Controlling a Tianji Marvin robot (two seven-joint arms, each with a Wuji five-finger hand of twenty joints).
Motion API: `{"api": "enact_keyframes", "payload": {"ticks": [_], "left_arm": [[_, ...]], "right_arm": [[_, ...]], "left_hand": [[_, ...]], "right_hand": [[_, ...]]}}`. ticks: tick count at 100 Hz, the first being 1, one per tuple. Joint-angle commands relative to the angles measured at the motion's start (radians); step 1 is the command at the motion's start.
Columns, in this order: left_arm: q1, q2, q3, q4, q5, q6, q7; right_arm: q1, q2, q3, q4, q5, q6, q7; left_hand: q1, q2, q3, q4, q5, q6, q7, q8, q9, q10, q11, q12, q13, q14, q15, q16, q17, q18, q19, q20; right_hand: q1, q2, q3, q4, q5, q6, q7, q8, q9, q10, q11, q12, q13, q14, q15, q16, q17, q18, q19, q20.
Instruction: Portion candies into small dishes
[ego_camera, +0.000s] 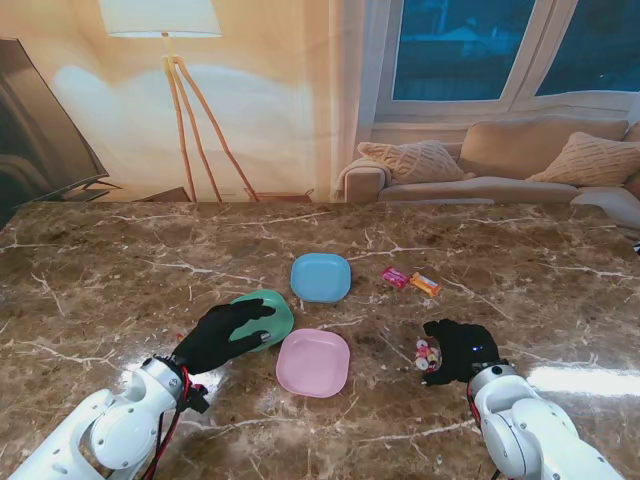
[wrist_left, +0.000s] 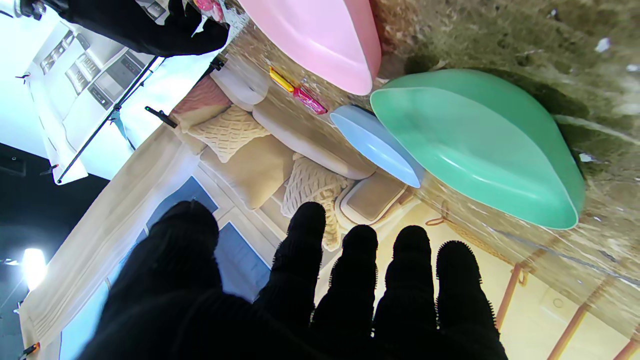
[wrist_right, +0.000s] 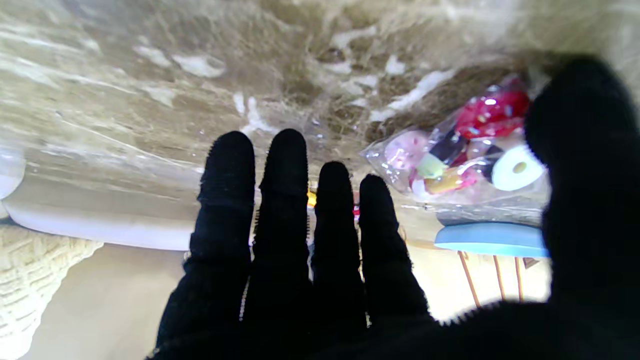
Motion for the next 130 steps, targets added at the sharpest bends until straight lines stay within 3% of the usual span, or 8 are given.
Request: {"api": "enact_keyframes", "payload": {"ticks": [1,19,24,32,48,96,115,130], "left_arm": [[0.007,0.001,-0.001,-0.003,0.001,0.008,-0.005],[0.009,0.002,-0.01,-0.004,0.003,0.014,-0.009],[0.01,0.002,-0.011,-0.005,0.005,0.015,-0.009],[0.012,0.002,-0.013,-0.006,0.007,0.016,-0.008],[0.012,0.002,-0.014,-0.006,0.008,0.016,-0.007],[0.018,0.003,-0.025,-0.013,0.01,0.02,-0.012],[0.018,0.003,-0.026,-0.012,0.011,0.018,-0.012],[0.019,0.003,-0.026,-0.013,0.013,0.018,-0.01]], "right_arm": [[-0.008,-0.003,-0.003,0.025,0.008,-0.001,0.045],[0.013,-0.002,-0.019,0.06,0.02,-0.019,0.012],[0.019,-0.003,-0.024,0.07,0.028,-0.024,-0.003],[0.021,-0.003,-0.024,0.074,0.033,-0.034,-0.008],[0.029,-0.009,-0.025,0.089,0.068,-0.053,-0.05],[0.012,-0.033,0.005,-0.092,0.15,-0.152,-0.085],[0.046,-0.038,-0.061,-0.145,0.202,-0.179,-0.063],[0.111,-0.041,-0.161,-0.121,0.249,-0.191,-0.059]], "left_hand": [[-0.038,0.019,-0.018,-0.031,0.004,-0.004,-0.005,-0.013,0.001,-0.026,-0.002,-0.004,-0.002,-0.016,-0.006,-0.007,-0.004,-0.032,-0.014,-0.014],[-0.036,0.02,-0.019,-0.031,0.004,-0.003,-0.004,-0.013,0.001,-0.023,-0.001,-0.004,-0.003,-0.016,-0.005,-0.007,-0.006,-0.029,-0.014,-0.014],[-0.037,0.021,-0.019,-0.031,0.004,-0.002,-0.004,-0.013,0.001,-0.023,-0.002,-0.004,-0.003,-0.015,-0.006,-0.007,-0.006,-0.03,-0.014,-0.014],[-0.036,0.021,-0.019,-0.031,0.006,-0.003,-0.004,-0.012,0.002,-0.023,-0.001,-0.003,-0.003,-0.014,-0.005,-0.007,-0.007,-0.029,-0.014,-0.014],[-0.035,0.022,-0.019,-0.031,0.005,-0.002,-0.004,-0.012,0.001,-0.023,-0.002,-0.003,-0.003,-0.017,-0.005,-0.007,-0.006,-0.028,-0.014,-0.014],[-0.032,0.026,-0.02,-0.033,0.007,-0.001,-0.004,-0.012,0.005,-0.022,-0.002,-0.003,-0.002,-0.013,-0.005,-0.007,-0.006,-0.027,-0.015,-0.014],[-0.031,0.03,-0.02,-0.033,0.007,-0.002,-0.005,-0.012,0.004,-0.021,-0.003,-0.003,-0.002,-0.013,-0.005,-0.007,-0.006,-0.028,-0.014,-0.014],[-0.031,0.03,-0.021,-0.034,0.008,-0.002,-0.004,-0.012,0.006,-0.022,-0.002,-0.002,-0.001,-0.015,-0.005,-0.007,-0.005,-0.028,-0.013,-0.014]], "right_hand": [[0.034,-0.132,0.371,0.011,0.057,-0.058,0.062,0.041,0.067,-0.036,0.044,0.05,0.059,-0.071,0.051,0.033,0.045,-0.014,0.072,0.025],[0.124,-0.161,0.426,0.015,0.226,-0.159,0.213,0.096,0.273,-0.079,0.092,0.104,0.216,-0.085,0.169,0.101,0.179,-0.011,0.208,0.038],[0.18,-0.179,0.402,-0.092,0.277,-0.189,0.274,0.06,0.349,-0.082,0.073,0.205,0.27,-0.084,0.193,0.117,0.219,-0.007,0.253,0.02],[0.232,-0.17,0.37,-0.127,0.318,-0.245,0.398,-0.048,0.449,-0.084,0.038,0.23,0.339,-0.071,0.204,0.128,0.268,-0.003,0.293,0.016],[0.274,-0.064,0.437,-0.088,0.414,-0.285,0.52,-0.192,0.579,-0.068,-0.019,0.18,0.444,-0.034,0.177,0.094,0.348,0.012,0.327,0.0],[0.291,-0.035,0.468,-0.097,0.45,-0.294,0.548,-0.141,0.61,-0.05,-0.016,0.21,0.482,-0.027,0.191,0.118,0.377,0.018,0.339,0.006],[0.285,-0.03,0.464,-0.098,0.445,-0.291,0.542,-0.136,0.61,-0.046,-0.017,0.216,0.48,-0.028,0.197,0.125,0.376,0.019,0.34,0.008],[0.273,-0.019,0.458,-0.1,0.439,-0.295,0.536,-0.133,0.605,-0.048,-0.02,0.221,0.474,-0.03,0.201,0.13,0.366,0.019,0.347,0.015]]}}
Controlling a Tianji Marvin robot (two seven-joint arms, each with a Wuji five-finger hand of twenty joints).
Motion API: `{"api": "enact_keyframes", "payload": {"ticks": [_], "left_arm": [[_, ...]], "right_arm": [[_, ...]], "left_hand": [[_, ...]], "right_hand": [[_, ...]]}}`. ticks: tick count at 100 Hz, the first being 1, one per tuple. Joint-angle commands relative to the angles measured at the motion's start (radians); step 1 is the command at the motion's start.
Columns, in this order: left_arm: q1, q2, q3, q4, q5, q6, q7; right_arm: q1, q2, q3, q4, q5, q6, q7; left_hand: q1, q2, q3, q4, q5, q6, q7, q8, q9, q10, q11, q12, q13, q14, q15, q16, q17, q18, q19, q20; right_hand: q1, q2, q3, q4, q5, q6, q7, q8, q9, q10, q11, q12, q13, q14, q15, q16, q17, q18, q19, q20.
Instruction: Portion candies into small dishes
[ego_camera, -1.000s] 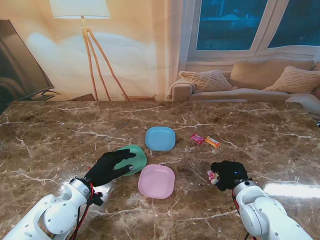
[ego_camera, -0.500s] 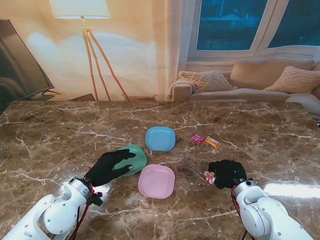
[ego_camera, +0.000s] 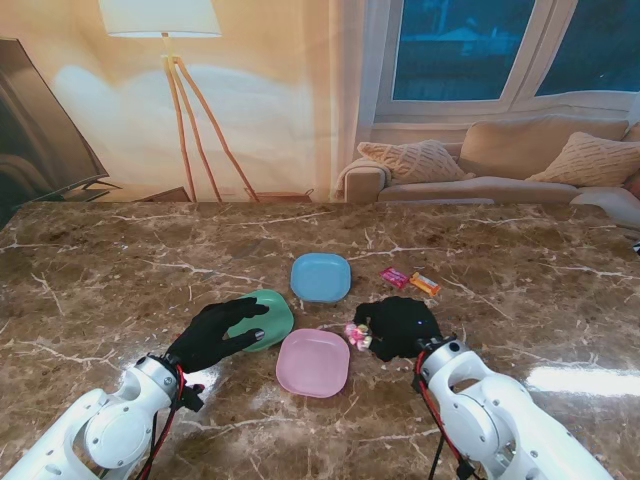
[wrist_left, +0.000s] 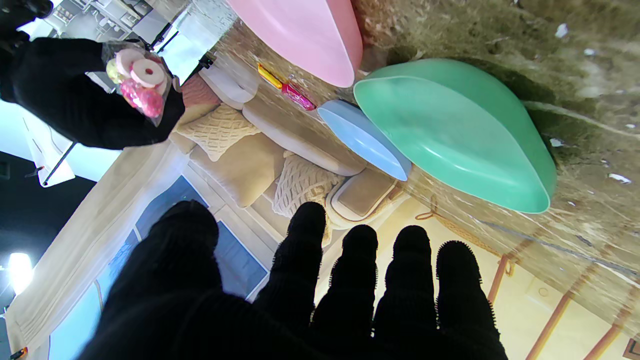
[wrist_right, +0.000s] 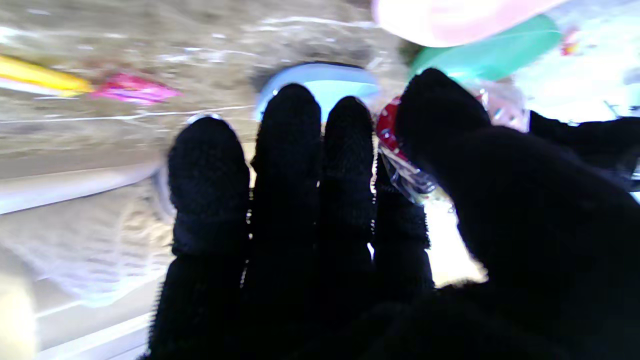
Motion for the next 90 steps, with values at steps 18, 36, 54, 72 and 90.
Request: {"api": "enact_keyframes", "payload": {"ticks": [18,36,54,72,90], "left_arm": [[0.007,0.0,0.0,0.0,0.006,0.002,0.007],[0.01,0.0,-0.003,-0.003,0.008,0.003,0.008],[0.01,0.001,-0.003,-0.002,0.007,0.001,0.004],[0.011,0.001,-0.005,-0.004,0.009,0.001,0.004],[0.011,0.002,-0.006,-0.003,0.006,-0.003,0.0]], "right_arm": [[0.121,-0.02,-0.158,0.101,0.075,-0.05,0.026],[0.172,-0.018,-0.233,0.155,0.076,-0.053,0.027],[0.212,-0.015,-0.28,0.195,0.069,-0.046,0.035],[0.214,-0.011,-0.291,0.186,0.064,-0.019,0.06],[0.202,-0.002,-0.277,0.16,0.048,-0.026,0.104]], "left_hand": [[-0.028,0.032,-0.019,-0.023,0.009,0.002,-0.005,-0.013,0.005,-0.022,-0.002,-0.002,-0.001,-0.015,-0.005,-0.008,-0.005,-0.028,-0.013,-0.013],[-0.027,0.032,-0.019,-0.024,0.009,0.002,-0.005,-0.013,0.006,-0.021,-0.001,-0.002,-0.001,-0.013,-0.004,-0.008,-0.005,-0.028,-0.013,-0.013],[-0.026,0.031,-0.019,-0.024,0.012,0.004,-0.006,-0.013,0.007,-0.02,-0.001,-0.002,-0.002,-0.014,-0.005,-0.008,-0.005,-0.027,-0.013,-0.013],[-0.027,0.032,-0.02,-0.025,0.01,0.004,-0.007,-0.014,0.005,-0.021,-0.002,-0.003,-0.002,-0.014,-0.004,-0.008,-0.006,-0.027,-0.014,-0.014],[-0.022,0.03,-0.018,-0.024,0.012,0.005,-0.008,-0.014,0.006,-0.022,-0.002,-0.002,-0.002,-0.014,-0.004,-0.008,-0.006,-0.026,-0.014,-0.014]], "right_hand": [[0.052,0.089,0.062,0.018,0.088,-0.114,0.126,0.058,0.006,-0.005,0.002,0.03,0.007,-0.015,0.029,0.024,-0.02,-0.013,0.056,0.01],[0.04,0.085,0.059,0.015,0.077,-0.112,0.113,0.052,-0.004,-0.012,-0.003,0.031,-0.011,-0.019,0.034,0.027,-0.033,-0.016,0.055,0.011],[0.001,0.07,0.05,0.012,0.052,-0.097,0.094,0.03,-0.027,-0.011,-0.013,0.026,-0.033,-0.023,0.025,0.021,-0.049,-0.023,0.046,0.009],[-0.088,0.058,-0.033,-0.005,-0.043,-0.039,0.019,-0.014,-0.141,0.001,-0.045,-0.031,-0.132,-0.021,-0.029,0.004,-0.134,-0.024,-0.015,0.005],[-0.226,0.072,-0.037,0.15,-0.086,0.051,-0.262,0.119,-0.3,0.013,-0.106,-0.233,-0.278,-0.019,-0.212,-0.096,-0.28,-0.026,-0.171,0.002]]}}
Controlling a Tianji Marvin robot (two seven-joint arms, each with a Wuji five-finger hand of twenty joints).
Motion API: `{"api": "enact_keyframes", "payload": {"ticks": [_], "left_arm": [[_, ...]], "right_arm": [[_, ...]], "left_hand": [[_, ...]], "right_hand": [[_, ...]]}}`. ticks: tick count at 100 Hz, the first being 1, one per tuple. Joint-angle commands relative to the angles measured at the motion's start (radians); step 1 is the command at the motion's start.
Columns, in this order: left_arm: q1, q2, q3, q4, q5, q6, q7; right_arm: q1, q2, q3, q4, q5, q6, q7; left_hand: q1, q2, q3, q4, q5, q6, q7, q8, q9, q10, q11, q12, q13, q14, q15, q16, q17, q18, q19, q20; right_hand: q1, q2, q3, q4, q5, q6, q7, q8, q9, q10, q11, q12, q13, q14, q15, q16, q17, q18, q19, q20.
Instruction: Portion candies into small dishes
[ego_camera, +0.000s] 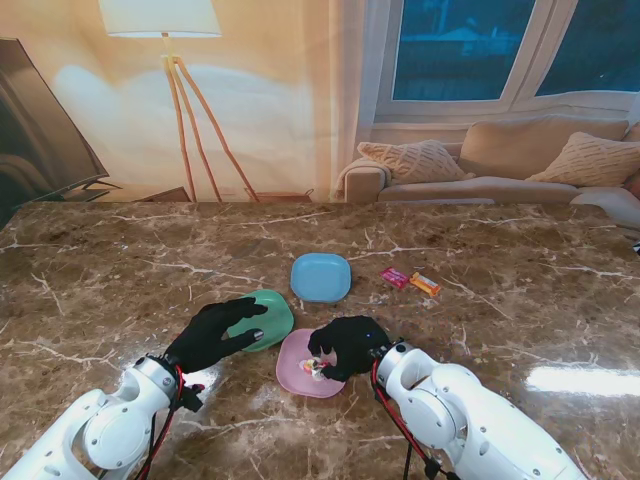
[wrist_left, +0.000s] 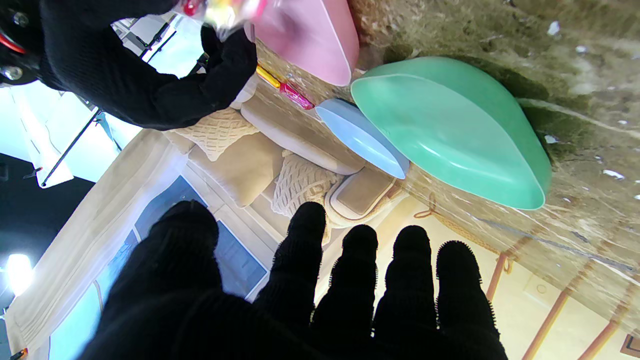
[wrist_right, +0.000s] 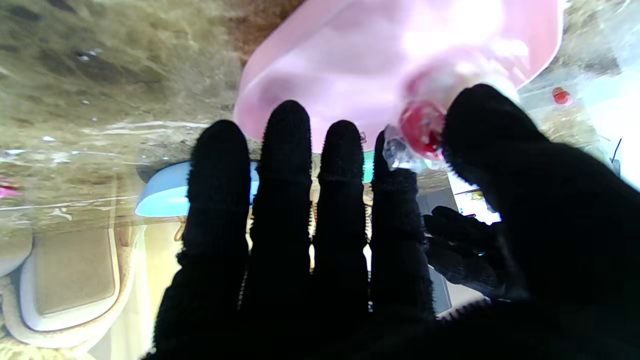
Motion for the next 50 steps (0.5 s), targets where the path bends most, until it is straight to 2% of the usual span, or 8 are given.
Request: {"api": "enact_keyframes", "payload": {"ticks": [1,16,25,50], "left_arm": [[0.006,0.001,0.0,0.0,-0.001,-0.002,-0.003],[0.006,0.001,0.0,0.001,-0.004,-0.005,-0.001],[0.007,0.001,-0.001,0.0,-0.003,-0.004,-0.002],[0.008,0.001,-0.002,-0.001,0.003,-0.006,0.001]], "right_arm": [[-0.012,0.005,0.002,-0.004,-0.005,-0.001,0.006],[-0.031,0.007,0.023,-0.025,-0.024,-0.001,0.005],[-0.047,0.006,0.05,-0.044,-0.036,0.002,0.0],[-0.081,0.01,0.19,-0.1,-0.091,0.017,0.035]], "left_hand": [[-0.023,0.03,-0.018,-0.024,0.011,0.004,-0.007,-0.014,0.006,-0.021,-0.002,-0.002,-0.001,-0.015,-0.004,-0.008,-0.006,-0.026,-0.014,-0.014],[-0.023,0.029,-0.018,-0.024,0.011,0.005,-0.008,-0.014,0.005,-0.022,-0.001,-0.002,-0.001,-0.012,-0.004,-0.008,-0.005,-0.024,-0.014,-0.014],[-0.024,0.029,-0.018,-0.025,0.01,0.005,-0.008,-0.014,0.005,-0.021,-0.002,-0.003,-0.002,-0.014,-0.004,-0.008,-0.005,-0.025,-0.015,-0.014],[-0.025,0.03,-0.019,-0.025,0.011,0.004,-0.007,-0.014,0.005,-0.022,-0.001,-0.003,-0.001,-0.015,-0.004,-0.008,-0.004,-0.025,-0.016,-0.015]], "right_hand": [[-0.043,0.0,-0.008,0.035,-0.05,0.02,-0.045,0.026,-0.053,0.006,-0.025,-0.03,-0.048,-0.031,-0.043,-0.028,-0.04,-0.016,-0.044,0.002],[-0.076,0.015,-0.034,0.036,-0.106,0.051,-0.121,0.015,-0.134,0.015,-0.064,-0.081,-0.131,-0.025,-0.154,-0.099,-0.128,-0.01,-0.154,-0.008],[-0.087,0.025,-0.042,0.037,-0.111,0.054,-0.132,0.011,-0.141,0.016,-0.068,-0.09,-0.138,-0.025,-0.168,-0.109,-0.138,-0.009,-0.17,-0.008],[-0.097,0.06,-0.073,0.045,-0.116,0.077,-0.211,-0.054,-0.153,0.023,-0.099,-0.13,-0.145,-0.02,-0.215,-0.143,-0.155,-0.003,-0.207,-0.007]]}}
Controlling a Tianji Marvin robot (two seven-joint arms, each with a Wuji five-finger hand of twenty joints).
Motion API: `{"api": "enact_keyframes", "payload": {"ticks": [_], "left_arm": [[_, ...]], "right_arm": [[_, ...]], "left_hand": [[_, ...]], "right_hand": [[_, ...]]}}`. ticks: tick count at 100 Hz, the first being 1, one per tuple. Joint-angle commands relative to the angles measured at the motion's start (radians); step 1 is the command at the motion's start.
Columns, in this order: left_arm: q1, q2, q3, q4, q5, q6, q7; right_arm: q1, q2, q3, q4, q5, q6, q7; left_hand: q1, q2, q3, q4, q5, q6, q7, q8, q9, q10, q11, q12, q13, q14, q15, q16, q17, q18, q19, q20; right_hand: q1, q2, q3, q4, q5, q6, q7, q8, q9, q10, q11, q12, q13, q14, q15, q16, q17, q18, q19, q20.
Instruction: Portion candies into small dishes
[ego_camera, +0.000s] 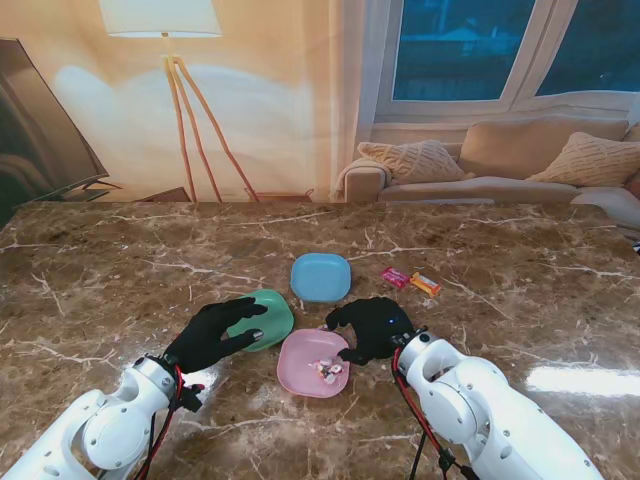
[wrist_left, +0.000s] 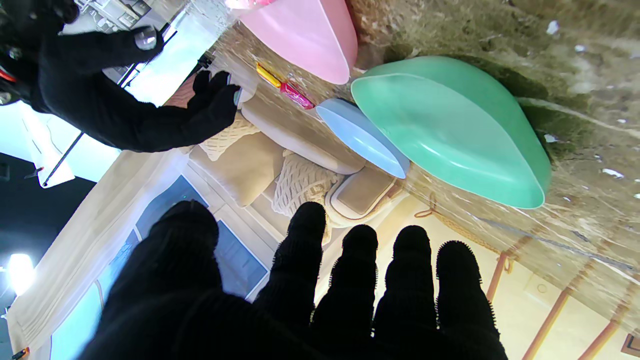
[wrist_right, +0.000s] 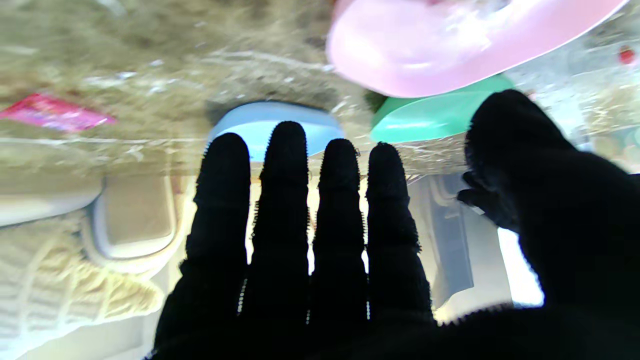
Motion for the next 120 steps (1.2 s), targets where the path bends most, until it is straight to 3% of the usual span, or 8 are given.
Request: {"api": "enact_keyframes", "payload": {"ticks": [1,30,44,67,84,99,120], "left_arm": [[0.006,0.001,0.001,-0.001,0.003,-0.001,0.001],[0.005,0.002,0.002,-0.001,0.002,0.002,-0.002],[0.004,0.001,0.002,-0.002,0.002,0.005,-0.002],[0.005,0.001,-0.003,-0.004,0.005,0.013,0.0],[0.004,0.001,-0.005,-0.003,0.004,0.012,-0.003],[0.005,0.002,-0.008,-0.005,0.004,0.012,-0.007],[0.009,0.003,-0.013,-0.008,0.006,0.016,-0.01]], "right_arm": [[0.007,0.012,0.03,-0.006,-0.005,0.019,0.022],[0.084,0.022,0.104,0.066,-0.048,0.08,0.108],[0.162,0.025,0.074,0.168,-0.045,0.121,0.124],[0.276,0.03,-0.002,0.318,-0.049,0.187,0.124],[0.335,0.029,-0.052,0.394,-0.034,0.245,0.12],[0.389,0.025,-0.114,0.468,0.005,0.291,0.113],[0.469,0.004,-0.228,0.595,0.086,0.372,0.036]], "left_hand": [[-0.025,0.03,-0.018,-0.025,0.01,0.004,-0.007,-0.014,0.005,-0.022,-0.001,-0.003,-0.001,-0.014,-0.004,-0.008,-0.004,-0.025,-0.016,-0.015],[-0.024,0.029,-0.018,-0.025,0.011,0.003,-0.006,-0.013,0.006,-0.022,-0.001,-0.003,0.0,-0.014,-0.004,-0.008,-0.004,-0.025,-0.015,-0.014],[-0.025,0.03,-0.018,-0.025,0.01,0.002,-0.006,-0.013,0.005,-0.022,-0.001,-0.003,-0.001,-0.014,-0.004,-0.008,-0.004,-0.026,-0.015,-0.014],[-0.024,0.03,-0.018,-0.025,0.011,0.002,-0.005,-0.013,0.006,-0.023,-0.001,-0.003,0.0,-0.013,-0.003,-0.008,-0.004,-0.025,-0.014,-0.014],[-0.024,0.03,-0.018,-0.025,0.01,0.002,-0.006,-0.013,0.006,-0.023,-0.001,-0.003,0.0,-0.015,-0.004,-0.008,-0.004,-0.025,-0.014,-0.014],[-0.023,0.03,-0.018,-0.025,0.011,0.001,-0.005,-0.013,0.006,-0.022,-0.001,-0.003,0.0,-0.015,-0.004,-0.008,-0.003,-0.026,-0.014,-0.014],[-0.022,0.03,-0.018,-0.025,0.013,0.001,-0.004,-0.012,0.007,-0.023,-0.001,-0.003,0.0,-0.014,-0.004,-0.008,-0.004,-0.025,-0.014,-0.014]], "right_hand": [[-0.036,0.009,-0.013,0.045,-0.034,0.019,-0.03,-0.018,-0.028,0.012,-0.022,-0.023,-0.027,-0.021,-0.018,-0.016,-0.01,-0.002,-0.018,-0.006],[-0.032,0.037,-0.035,0.052,-0.074,0.055,-0.096,-0.094,-0.1,0.043,-0.113,-0.109,-0.1,-0.004,-0.127,-0.091,-0.068,0.012,-0.069,-0.008],[-0.031,0.047,-0.043,0.053,-0.148,0.098,-0.147,-0.129,-0.179,0.065,-0.15,-0.138,-0.161,0.006,-0.162,-0.115,-0.118,0.016,-0.1,-0.016],[-0.032,0.068,-0.07,0.052,-0.264,0.168,-0.203,-0.183,-0.311,0.102,-0.111,-0.146,-0.261,0.014,-0.128,-0.117,-0.187,0.011,-0.128,-0.004],[-0.037,0.072,-0.088,0.05,-0.339,0.212,-0.228,-0.21,-0.359,0.109,-0.001,-0.069,-0.294,0.006,-0.027,-0.064,-0.204,0.007,-0.127,0.011],[-0.043,0.067,-0.09,0.044,-0.335,0.22,-0.216,-0.22,-0.374,0.105,0.108,0.043,-0.321,0.004,0.081,0.008,-0.213,0.006,-0.12,0.017],[-0.036,0.057,-0.071,0.033,-0.318,0.213,-0.186,-0.242,-0.408,0.094,0.216,0.183,-0.38,-0.002,0.213,0.097,-0.222,0.003,-0.09,0.02]]}}
